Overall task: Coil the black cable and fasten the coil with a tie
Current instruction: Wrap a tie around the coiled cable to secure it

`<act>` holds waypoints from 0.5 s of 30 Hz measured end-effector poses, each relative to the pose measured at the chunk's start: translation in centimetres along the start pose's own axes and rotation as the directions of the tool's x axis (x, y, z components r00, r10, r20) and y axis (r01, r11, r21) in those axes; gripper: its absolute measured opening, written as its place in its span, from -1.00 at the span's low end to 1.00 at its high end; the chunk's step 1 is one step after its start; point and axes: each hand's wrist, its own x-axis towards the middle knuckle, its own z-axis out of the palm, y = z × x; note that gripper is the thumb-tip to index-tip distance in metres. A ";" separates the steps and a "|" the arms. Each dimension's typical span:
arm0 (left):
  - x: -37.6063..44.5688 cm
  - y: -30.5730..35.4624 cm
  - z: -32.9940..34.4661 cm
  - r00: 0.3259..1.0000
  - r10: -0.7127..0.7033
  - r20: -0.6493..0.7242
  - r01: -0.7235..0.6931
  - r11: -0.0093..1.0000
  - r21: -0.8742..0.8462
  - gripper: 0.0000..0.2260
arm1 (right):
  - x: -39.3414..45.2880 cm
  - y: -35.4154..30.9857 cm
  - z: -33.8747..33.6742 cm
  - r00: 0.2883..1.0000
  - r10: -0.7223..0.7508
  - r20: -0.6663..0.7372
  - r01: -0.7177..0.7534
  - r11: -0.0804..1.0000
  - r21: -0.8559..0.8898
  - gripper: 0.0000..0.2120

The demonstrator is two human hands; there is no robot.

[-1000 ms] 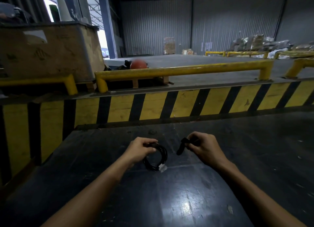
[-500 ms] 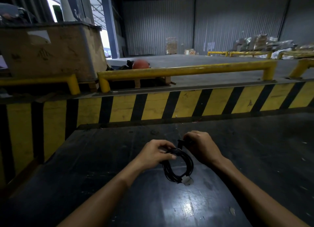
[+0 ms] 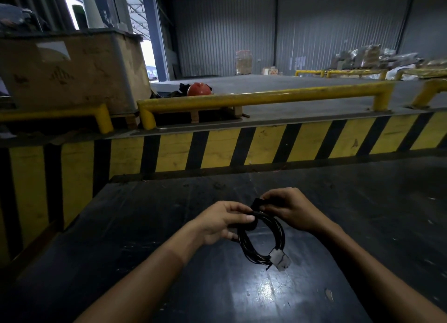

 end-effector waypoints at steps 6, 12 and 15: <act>0.4 -0.6 0.1 1.000 -0.017 -0.014 0.016 1.000 -0.008 -0.84 | -0.4 -0.1 0.0 0.999 -0.011 0.041 0.010 0.999 0.032 -0.86; 0.7 -0.7 0.3 0.999 -0.045 -0.013 0.044 0.997 -0.061 -0.75 | -0.6 0.1 0.3 0.999 -0.023 0.038 0.022 0.999 0.023 -0.89; 1.0 -0.8 0.5 0.996 -0.078 -0.044 0.074 0.993 -0.091 -0.82 | -1.0 0.1 0.8 0.997 -0.060 0.044 0.064 0.992 -0.105 -0.87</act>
